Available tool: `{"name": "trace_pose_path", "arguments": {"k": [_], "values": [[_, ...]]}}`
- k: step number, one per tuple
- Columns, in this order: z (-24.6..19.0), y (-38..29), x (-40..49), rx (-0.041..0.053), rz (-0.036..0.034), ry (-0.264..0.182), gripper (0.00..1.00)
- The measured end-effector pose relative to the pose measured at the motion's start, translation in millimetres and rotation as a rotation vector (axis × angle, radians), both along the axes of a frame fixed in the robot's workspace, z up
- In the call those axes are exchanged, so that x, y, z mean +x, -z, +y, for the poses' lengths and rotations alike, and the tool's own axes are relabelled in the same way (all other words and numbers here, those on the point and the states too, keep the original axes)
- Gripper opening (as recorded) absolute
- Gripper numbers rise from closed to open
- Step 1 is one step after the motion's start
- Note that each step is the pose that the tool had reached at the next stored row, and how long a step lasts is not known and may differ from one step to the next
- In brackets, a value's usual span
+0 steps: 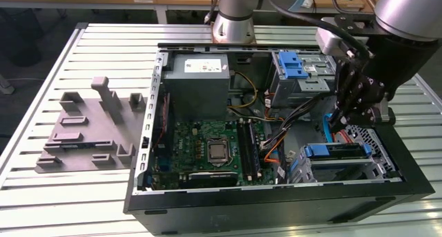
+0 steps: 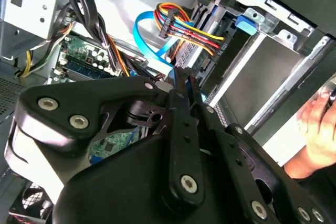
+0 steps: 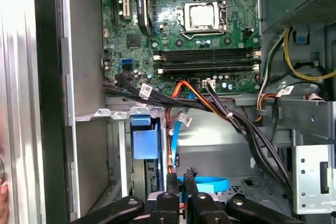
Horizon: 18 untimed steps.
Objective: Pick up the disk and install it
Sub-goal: 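Insert the second disk wire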
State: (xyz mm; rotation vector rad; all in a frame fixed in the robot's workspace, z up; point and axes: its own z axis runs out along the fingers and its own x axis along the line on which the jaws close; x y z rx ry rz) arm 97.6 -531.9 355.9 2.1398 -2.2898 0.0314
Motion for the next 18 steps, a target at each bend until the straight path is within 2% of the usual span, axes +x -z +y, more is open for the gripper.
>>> {"name": "trace_pose_path", "arguments": {"k": [3, 4, 9, 15, 18], "values": [[-2.2, 1.3, 0.0, 0.0352, 0.0000, 0.000, 0.16], [-3.1, 2.0, 0.0, 0.0421, -0.0001, 0.000, 0.16], [-9.2, 6.0, 0.0, 0.0451, 0.0000, 0.000, 0.16], [-13.1, 8.1, 0.0, 0.0450, 0.0000, 0.000, 0.16], [-13.6, 8.1, 0.0, 0.0450, 0.0000, 0.000, 0.16]]}}
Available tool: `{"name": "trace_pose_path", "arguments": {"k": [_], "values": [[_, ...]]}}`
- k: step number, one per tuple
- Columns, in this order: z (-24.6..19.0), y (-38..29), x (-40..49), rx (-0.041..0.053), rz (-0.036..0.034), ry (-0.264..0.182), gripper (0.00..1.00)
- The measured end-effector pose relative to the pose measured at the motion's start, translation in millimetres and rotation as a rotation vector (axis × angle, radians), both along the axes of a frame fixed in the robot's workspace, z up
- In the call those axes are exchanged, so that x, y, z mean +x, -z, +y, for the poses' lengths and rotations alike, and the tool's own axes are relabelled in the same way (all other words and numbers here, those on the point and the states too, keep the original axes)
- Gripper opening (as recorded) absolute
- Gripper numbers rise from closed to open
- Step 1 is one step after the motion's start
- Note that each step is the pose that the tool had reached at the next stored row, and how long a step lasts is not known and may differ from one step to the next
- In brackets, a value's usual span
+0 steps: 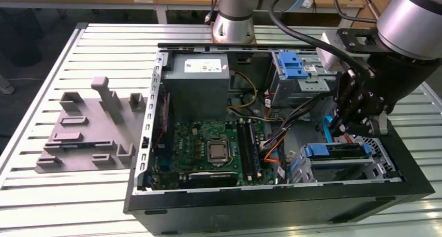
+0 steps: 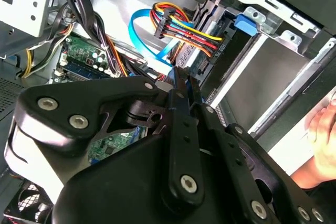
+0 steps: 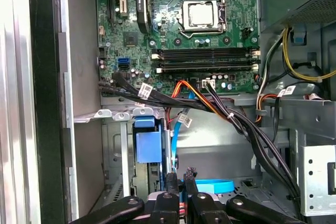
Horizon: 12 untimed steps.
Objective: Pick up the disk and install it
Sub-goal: 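Insert the second disk wire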
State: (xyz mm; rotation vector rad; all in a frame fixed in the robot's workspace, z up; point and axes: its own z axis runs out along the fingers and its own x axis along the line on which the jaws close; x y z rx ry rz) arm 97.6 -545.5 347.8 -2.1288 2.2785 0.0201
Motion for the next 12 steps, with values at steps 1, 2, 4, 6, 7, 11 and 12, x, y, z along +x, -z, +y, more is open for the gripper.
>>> {"name": "trace_pose_path", "arguments": {"k": [1, 2, 4, 6, 7, 11, 12], "values": [[0.0, 0.0, 0.0, 0.0000, 0.0000, 0.000, 0.16], [-0.1, 0.0, 0.0, 0.0001, 0.0000, 0.000, 0.16], [-0.5, 0.1, 0.0, 0.0003, 0.0000, 0.000, 0.16], [-3.0, 0.9, 0.0, 0.0021, 0.0000, 0.000, 0.16], [-5.1, 1.5, 0.0, 0.0040, 0.0000, 0.000, 0.16], [-11.7, 3.6, 0.0, 0.0132, 0.0000, 0.000, 0.16], [-12.0, 4.1, 0.0, 0.0153, 0.0000, 0.000, 0.16]]}}
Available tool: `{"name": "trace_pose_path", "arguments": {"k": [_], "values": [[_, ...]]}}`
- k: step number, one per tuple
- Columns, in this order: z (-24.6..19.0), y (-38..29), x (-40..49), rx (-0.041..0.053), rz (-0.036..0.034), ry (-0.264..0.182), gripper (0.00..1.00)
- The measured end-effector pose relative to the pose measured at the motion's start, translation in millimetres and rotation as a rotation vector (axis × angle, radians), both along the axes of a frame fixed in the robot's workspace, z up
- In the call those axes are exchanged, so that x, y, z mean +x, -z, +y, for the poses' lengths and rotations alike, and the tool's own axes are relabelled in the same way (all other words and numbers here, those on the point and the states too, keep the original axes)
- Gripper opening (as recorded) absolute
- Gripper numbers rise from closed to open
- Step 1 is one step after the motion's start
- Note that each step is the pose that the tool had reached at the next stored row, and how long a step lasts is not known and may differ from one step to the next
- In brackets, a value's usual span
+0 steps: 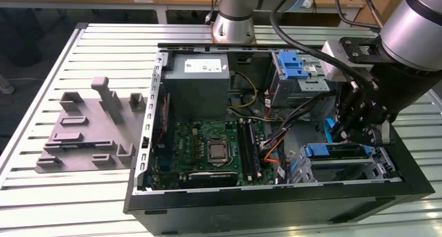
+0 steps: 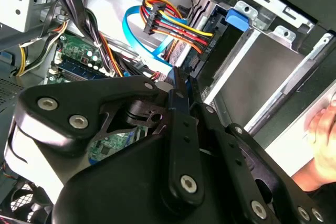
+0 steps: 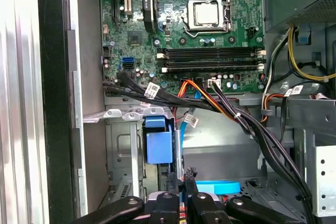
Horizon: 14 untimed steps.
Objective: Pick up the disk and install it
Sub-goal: 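Insert the second disk wire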
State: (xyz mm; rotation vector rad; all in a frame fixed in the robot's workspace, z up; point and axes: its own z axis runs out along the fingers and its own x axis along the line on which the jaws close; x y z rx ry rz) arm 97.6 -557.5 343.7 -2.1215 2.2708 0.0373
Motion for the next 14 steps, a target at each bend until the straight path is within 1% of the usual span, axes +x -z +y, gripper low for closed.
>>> {"name": "trace_pose_path", "arguments": {"k": [5, 10, 14], "values": [[-1.7, 2.3, 0.0, 0.0020, -0.0001, 0.000, 0.16], [-5.0, 3.6, 0.6, 0.0045, -0.0002, 0.000, 0.16], [-5.6, 3.9, 2.4, 0.0060, -0.0001, 0.000, 0.16]]}}
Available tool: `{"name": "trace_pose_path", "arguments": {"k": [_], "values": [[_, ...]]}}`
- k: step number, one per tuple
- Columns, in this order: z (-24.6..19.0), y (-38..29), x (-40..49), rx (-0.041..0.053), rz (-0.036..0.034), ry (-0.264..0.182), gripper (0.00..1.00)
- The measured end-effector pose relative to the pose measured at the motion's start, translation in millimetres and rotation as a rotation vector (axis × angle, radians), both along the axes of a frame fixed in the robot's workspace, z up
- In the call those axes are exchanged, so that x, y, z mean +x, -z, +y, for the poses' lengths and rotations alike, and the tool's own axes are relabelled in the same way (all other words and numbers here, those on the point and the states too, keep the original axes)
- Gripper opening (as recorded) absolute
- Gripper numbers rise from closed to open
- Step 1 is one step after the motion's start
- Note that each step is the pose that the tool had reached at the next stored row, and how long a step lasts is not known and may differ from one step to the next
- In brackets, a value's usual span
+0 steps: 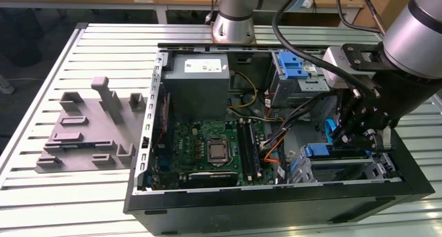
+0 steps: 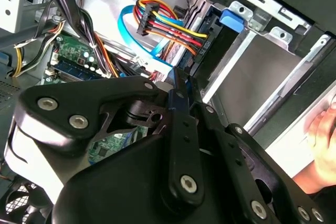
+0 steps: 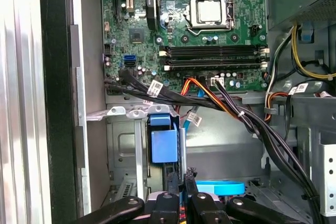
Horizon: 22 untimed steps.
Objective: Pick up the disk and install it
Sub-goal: 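Insert the second disk wire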
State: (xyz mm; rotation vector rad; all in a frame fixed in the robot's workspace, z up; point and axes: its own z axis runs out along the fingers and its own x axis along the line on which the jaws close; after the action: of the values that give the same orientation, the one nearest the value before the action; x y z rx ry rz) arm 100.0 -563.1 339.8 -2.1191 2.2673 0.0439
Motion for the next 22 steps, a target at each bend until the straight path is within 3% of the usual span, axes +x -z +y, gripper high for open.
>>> {"name": "trace_pose_path", "arguments": {"k": [22], "values": [[-3.7, 3.9, 5.1, 0.0074, 0.0000, 0.000, 0.16]]}}
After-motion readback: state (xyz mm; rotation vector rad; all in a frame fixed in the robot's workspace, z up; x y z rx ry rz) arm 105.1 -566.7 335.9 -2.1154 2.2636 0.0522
